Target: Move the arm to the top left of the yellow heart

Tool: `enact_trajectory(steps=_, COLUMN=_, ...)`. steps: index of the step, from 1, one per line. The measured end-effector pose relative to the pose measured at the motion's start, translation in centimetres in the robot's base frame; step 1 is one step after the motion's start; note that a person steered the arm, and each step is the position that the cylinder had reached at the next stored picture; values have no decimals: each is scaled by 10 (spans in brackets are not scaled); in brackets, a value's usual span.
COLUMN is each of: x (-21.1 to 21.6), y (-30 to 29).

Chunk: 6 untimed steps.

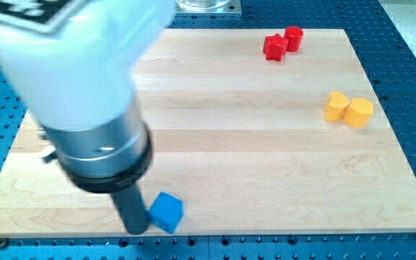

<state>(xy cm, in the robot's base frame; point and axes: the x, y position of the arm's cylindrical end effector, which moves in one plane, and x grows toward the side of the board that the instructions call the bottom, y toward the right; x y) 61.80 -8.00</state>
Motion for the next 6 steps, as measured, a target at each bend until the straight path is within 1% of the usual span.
enact_trajectory(steps=1, x=1, y=76)
enact_trajectory(steps=2, x=-14, y=176)
enact_trajectory(steps=3, x=-61, y=214)
enact_trajectory(steps=4, x=-73, y=214)
enact_trajectory(steps=5, x=-105, y=222)
enact_trajectory(steps=6, x=-177, y=233)
